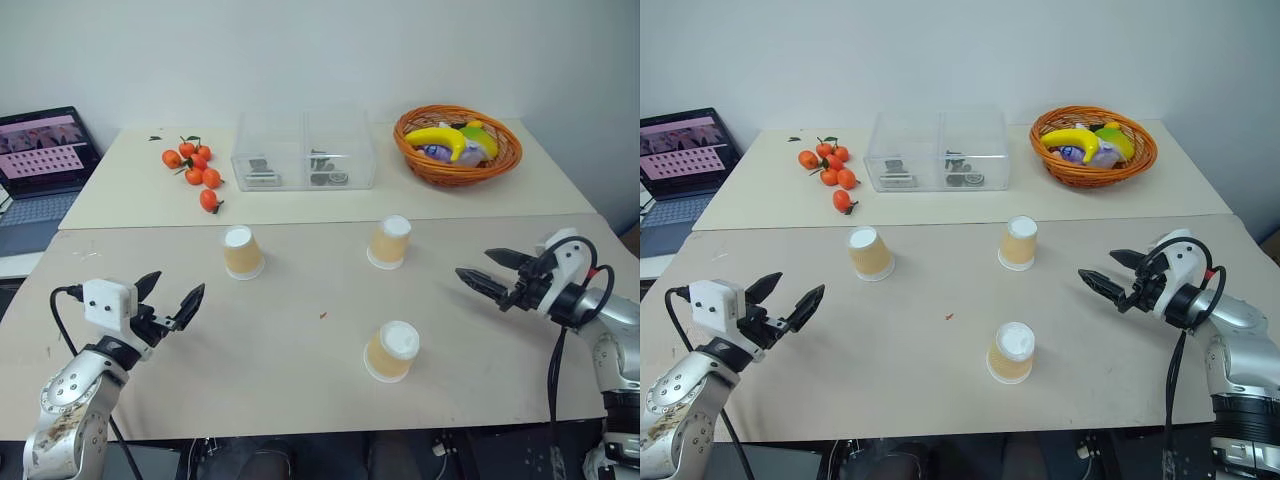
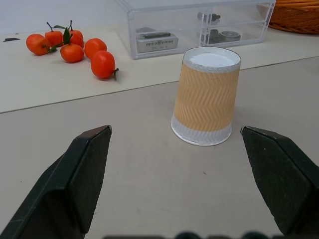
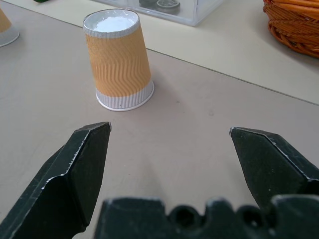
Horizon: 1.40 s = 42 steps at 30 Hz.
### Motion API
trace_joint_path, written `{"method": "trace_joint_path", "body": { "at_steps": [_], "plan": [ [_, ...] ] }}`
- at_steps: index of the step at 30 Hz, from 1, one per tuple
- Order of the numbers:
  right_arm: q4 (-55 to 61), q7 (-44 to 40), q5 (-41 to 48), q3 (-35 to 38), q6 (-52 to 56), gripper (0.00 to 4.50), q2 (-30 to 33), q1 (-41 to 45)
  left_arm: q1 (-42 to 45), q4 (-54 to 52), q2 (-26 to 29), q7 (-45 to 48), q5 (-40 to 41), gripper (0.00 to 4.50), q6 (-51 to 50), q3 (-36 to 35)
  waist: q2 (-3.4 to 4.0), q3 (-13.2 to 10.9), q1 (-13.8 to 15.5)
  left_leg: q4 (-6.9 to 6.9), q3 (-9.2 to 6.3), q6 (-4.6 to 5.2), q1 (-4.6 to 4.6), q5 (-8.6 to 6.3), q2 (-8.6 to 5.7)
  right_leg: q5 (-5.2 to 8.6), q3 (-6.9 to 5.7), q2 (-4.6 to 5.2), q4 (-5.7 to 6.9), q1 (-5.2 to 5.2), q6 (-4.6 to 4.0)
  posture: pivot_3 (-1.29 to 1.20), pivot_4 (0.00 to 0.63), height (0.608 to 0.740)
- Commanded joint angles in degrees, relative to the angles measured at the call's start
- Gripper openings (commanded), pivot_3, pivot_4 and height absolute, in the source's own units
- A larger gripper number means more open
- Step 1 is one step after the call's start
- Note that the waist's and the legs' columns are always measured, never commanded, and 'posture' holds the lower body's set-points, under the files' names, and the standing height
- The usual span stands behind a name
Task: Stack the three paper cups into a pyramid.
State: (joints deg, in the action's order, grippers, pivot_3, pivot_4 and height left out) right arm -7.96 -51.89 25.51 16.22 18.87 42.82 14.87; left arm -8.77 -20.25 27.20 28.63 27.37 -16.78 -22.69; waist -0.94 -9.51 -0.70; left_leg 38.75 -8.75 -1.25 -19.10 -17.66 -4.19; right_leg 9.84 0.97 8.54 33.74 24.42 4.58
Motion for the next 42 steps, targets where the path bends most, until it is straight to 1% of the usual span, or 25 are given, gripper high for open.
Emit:
{"method": "trace_joint_path", "body": {
  "at_steps": [1, 3, 4, 9, 11, 14, 16, 18, 21, 23, 25, 28, 33, 36, 39, 42],
  "plan": [
    [2.01, -1.31, -1.28, -0.07, -2.60, 4.50, 1.46, -0.36, 2.19, -3.24, 1.75, 3.03, 2.18, 4.43, -0.38, 1.63, 0.00, 0.00, 0.01, 0.00, 0.00, 0.00, 0.00, 0.00, 0.00, 0.00, 0.00, 0.00, 0.00, 0.00, 0.00, 0.00, 0.150, 0.738],
    [3.42, -3.23, -4.05, -1.62, -5.04, 4.50, 3.84, -1.82, 5.18, -4.90, 5.48, 9.43, 4.67, 4.43, -3.26, 5.71, 0.00, 0.00, 0.30, 0.04, 0.00, 0.00, -0.02, 0.00, 0.00, 0.00, -0.01, 0.00, 0.02, 0.00, 0.00, 0.00, 0.150, 0.738],
    [4.71, -4.32, -4.01, -1.35, -5.11, 4.50, 4.90, -2.73, 6.91, -5.13, 7.06, 12.12, 5.54, 4.43, -4.12, 7.52, 0.00, -0.01, 0.57, 0.07, 0.00, 0.00, -0.03, 0.00, -0.01, 0.00, -0.02, 0.00, 0.06, 0.00, 0.00, 0.00, 0.150, 0.738],
    [10.08, -6.30, -1.14, 2.54, -2.86, 4.50, 7.26, -7.27, 12.27, -2.81, 10.84, 20.24, 8.06, 4.43, -5.19, 11.19, 0.04, -0.02, 0.32, 0.04, 0.01, 0.02, -0.03, -0.01, 0.00, 0.01, -0.02, -0.02, 0.02, 0.00, 0.01, 0.00, 0.150, 0.738],
    [14.16, -7.29, 0.15, 4.00, -1.56, 4.50, 7.92, -11.15, 14.01, -1.24, 11.99, 23.58, 7.68, 4.43, -4.51, 12.56, 0.03, -0.02, -0.07, 0.03, 0.02, 0.03, -0.02, -0.03, 0.02, 0.00, -0.01, -0.03, 0.02, 0.01, 0.00, 0.00, 0.150, 0.738],
    [23.80, -8.24, 2.81, 7.07, 1.35, 4.50, 8.09, -19.75, 16.92, 2.09, 12.83, 28.26, 5.52, 4.43, -1.85, 15.27, 0.05, -0.03, 0.04, 0.03, 0.02, 0.06, -0.03, -0.05, 0.04, 0.02, -0.01, -0.07, 0.05, 0.01, -0.02, 0.00, 0.150, 0.738],
    [30.04, -7.68, 4.10, 8.63, 2.93, 4.50, 7.44, -24.76, 18.87, 4.51, 12.47, 30.06, 4.56, 4.43, -0.63, 16.52, 0.06, -0.04, 0.22, 0.03, 0.02, 0.06, -0.02, -0.05, 0.04, 0.02, -0.01, -0.07, 0.06, 0.00, -0.03, 0.00, 0.150, 0.738],
    [35.52, -5.38, 5.88, 8.85, 4.89, 4.50, 5.86, -27.64, 20.74, 6.99, 11.64, 31.01, 3.57, 4.43, 0.72, 17.63, 0.04, -0.05, 0.18, 0.07, 0.02, 0.07, -0.04, -0.06, 0.04, 0.03, 0.00, -0.07, 0.10, -0.06, -0.01, 0.00, 0.150, 0.738],
    [41.47, -1.84, 7.54, 7.67, 7.11, 4.50, 3.47, -29.95, 22.79, 9.86, 10.27, 32.69, 1.65, 4.43, 3.44, 19.75, 0.01, -0.06, 0.02, 0.07, 0.03, 0.07, -0.08, -0.06, 0.05, 0.28, 0.02, -0.07, 0.11, -0.21, 0.40, 0.00, 0.150, 0.738],
    [43.57, -0.25, 8.00, 7.21, 8.18, 4.50, 2.39, -30.65, 23.53, 10.90, 9.79, 33.54, 0.91, 4.43, 4.57, 20.67, 0.02, -0.06, -0.01, 0.08, 0.04, 0.06, -0.08, -0.05, 0.05, 0.30, 0.05, -0.07, 0.14, -0.20, 0.42, 0.00, 0.150, 0.738],
    [44.98, 0.82, 8.76, 6.92, 9.19, 4.50, 1.60, -31.46, 24.57, 11.70, 9.05, 33.82, 1.23, 4.43, 4.48, 20.98, 0.01, -0.06, 0.05, 0.08, 0.05, 0.06, 0.00, -0.05, 0.05, 0.27, 0.06, -0.07, 0.16, -0.15, 0.37, 0.00, 0.150, 0.738],
    [46.43, 1.14, 8.99, 6.09, 9.64, 4.50, 1.21, -32.92, 26.20, 12.66, 8.00, 33.49, 2.01, 4.43, 3.38, 21.10, -0.02, -0.08, 0.37, 0.12, 0.05, 0.06, 0.07, -0.05, 0.04, 0.05, 0.05, -0.07, 0.14, -0.08, 0.00, 0.00, 0.150, 0.738],
    [47.07, 0.91, 10.59, 5.60, 11.01, 4.50, 1.40, -33.91, 28.00, 13.32, 6.61, 32.30, 2.34, 4.43, 1.68, 21.03, -0.02, -0.08, 0.51, 0.11, 0.05, 0.06, 0.08, -0.05, 0.04, 0.07, 0.04, -0.07, 0.13, -0.09, 0.05, 0.00, 0.150, 0.738],
    [47.81, -0.66, 12.54, 5.66, 12.33, 4.50, 2.83, -34.73, 28.88, 13.39, 5.39, 31.37, 2.36, 4.43, 1.05, 21.16, -0.03, -0.08, 0.58, 0.12, 0.05, 0.06, 0.09, -0.05, 0.05, 0.10, 0.04, -0.07, 0.14, -0.09, 0.08, 0.00, 0.150, 0.738],
    [47.86, -0.12, 13.81, 4.41, 13.05, 4.50, 2.90, -32.14, 28.79, 13.28, 4.45, 30.24, 2.62, 4.43, 0.57, 20.83, -0.04, -0.08, 0.59, 0.12, 0.05, 0.06, 0.11, -0.05, 0.05, 0.11, 0.04, -0.07, 0.13, -0.12, 0.10, 0.00, 0.150, 0.738],
    [47.81, 0.14, 14.68, 2.17, 13.85, 4.50, 2.63, -29.24, 28.26, 12.71, 4.29, 29.81, 2.66, 4.43, 0.14, 20.56, -0.05, -0.08, 0.48, 0.12, 0.05, 0.06, 0.14, -0.05, 0.05, 0.27, 0.04, -0.07, 0.15, -0.13, 0.36, 0.00, 0.150, 0.738]
  ]
}}
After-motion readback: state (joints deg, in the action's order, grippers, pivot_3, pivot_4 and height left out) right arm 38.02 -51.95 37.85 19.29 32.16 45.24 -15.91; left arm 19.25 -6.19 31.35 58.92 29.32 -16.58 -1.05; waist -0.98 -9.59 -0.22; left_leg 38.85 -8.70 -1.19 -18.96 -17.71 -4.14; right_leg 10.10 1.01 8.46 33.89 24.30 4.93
